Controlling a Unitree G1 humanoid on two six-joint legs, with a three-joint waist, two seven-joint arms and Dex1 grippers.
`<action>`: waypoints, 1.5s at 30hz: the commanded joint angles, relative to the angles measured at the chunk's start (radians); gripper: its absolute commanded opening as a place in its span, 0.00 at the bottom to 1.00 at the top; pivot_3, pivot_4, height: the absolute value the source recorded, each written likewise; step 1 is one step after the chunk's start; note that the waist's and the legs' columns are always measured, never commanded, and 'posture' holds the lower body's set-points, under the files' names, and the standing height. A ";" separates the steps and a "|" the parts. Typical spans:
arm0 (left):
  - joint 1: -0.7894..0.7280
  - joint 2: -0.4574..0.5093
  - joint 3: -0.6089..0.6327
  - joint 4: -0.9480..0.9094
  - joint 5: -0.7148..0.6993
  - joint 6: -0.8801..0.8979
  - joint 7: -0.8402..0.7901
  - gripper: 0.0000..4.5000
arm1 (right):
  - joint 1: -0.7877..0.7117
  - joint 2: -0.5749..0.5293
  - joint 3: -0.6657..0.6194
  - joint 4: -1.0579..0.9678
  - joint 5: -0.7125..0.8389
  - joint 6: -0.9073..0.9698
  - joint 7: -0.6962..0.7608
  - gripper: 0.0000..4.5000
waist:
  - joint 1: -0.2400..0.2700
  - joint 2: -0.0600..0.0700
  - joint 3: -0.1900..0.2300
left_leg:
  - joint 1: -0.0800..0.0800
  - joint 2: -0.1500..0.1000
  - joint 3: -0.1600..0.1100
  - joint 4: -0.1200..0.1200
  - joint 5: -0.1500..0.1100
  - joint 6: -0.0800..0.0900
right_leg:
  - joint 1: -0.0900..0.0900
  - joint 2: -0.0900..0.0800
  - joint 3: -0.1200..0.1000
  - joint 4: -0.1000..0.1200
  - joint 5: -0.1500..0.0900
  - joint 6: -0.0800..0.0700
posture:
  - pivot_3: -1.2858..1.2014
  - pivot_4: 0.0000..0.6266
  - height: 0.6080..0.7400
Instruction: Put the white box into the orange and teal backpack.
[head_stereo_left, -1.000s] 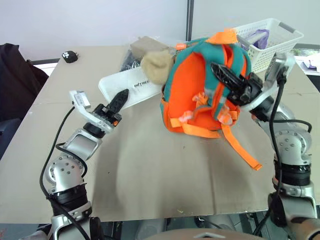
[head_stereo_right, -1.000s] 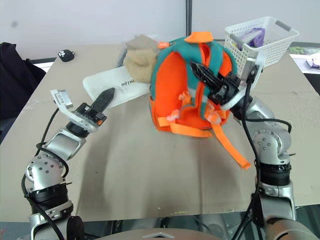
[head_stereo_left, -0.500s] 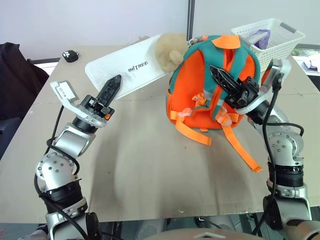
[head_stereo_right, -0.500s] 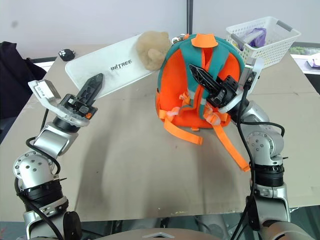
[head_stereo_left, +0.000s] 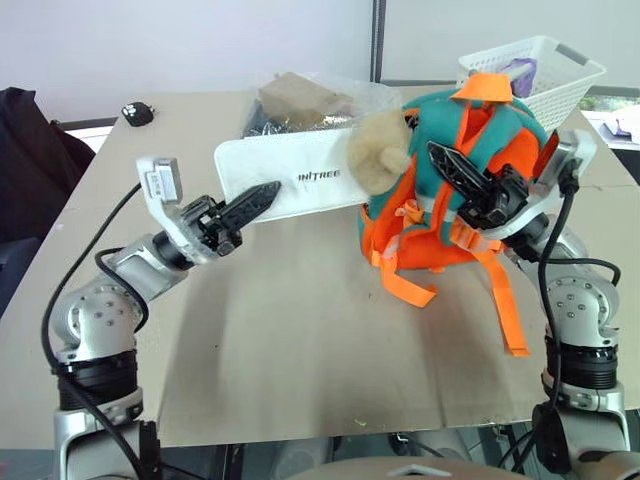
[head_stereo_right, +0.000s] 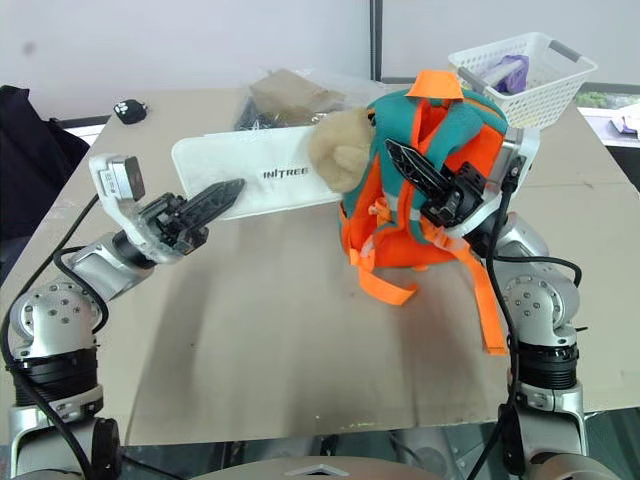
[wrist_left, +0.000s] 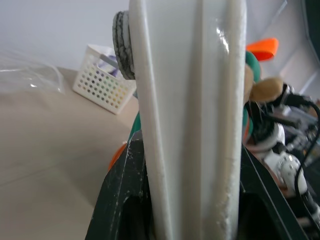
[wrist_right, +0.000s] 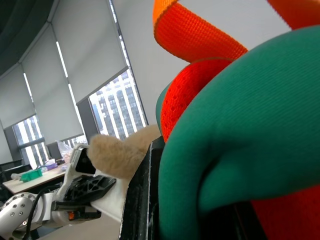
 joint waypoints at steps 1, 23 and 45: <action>-0.034 0.014 -0.041 -0.014 0.037 -0.025 -0.108 0.23 | -0.009 0.004 -0.014 -0.023 0.006 -0.014 -0.008 0.03 | 0.001 0.000 0.000 | 0.000 0.000 0.000 0.000 0.000 0.000 | 0.000 0.000 0.000 0.000 0.000 0.000 | 0.52 0.24 1.00; -0.700 -0.437 -0.503 0.727 0.811 -0.707 -0.190 0.39 | 0.010 0.044 0.044 -0.083 0.040 0.034 -0.039 0.00 | 0.000 0.000 0.000 | -0.002 -0.002 0.003 0.004 0.000 0.001 | 0.000 -0.001 0.000 0.000 0.001 0.002 | 0.52 0.24 1.00; -0.282 -0.095 -0.060 -0.110 0.305 0.082 0.005 0.98 | 0.013 0.060 0.055 -0.071 -0.012 0.005 -0.045 0.00 | -0.016 0.000 0.000 | 0.000 -0.001 -0.001 0.006 -0.001 0.001 | 0.000 0.000 0.003 0.003 0.001 0.002 | 0.52 0.24 1.00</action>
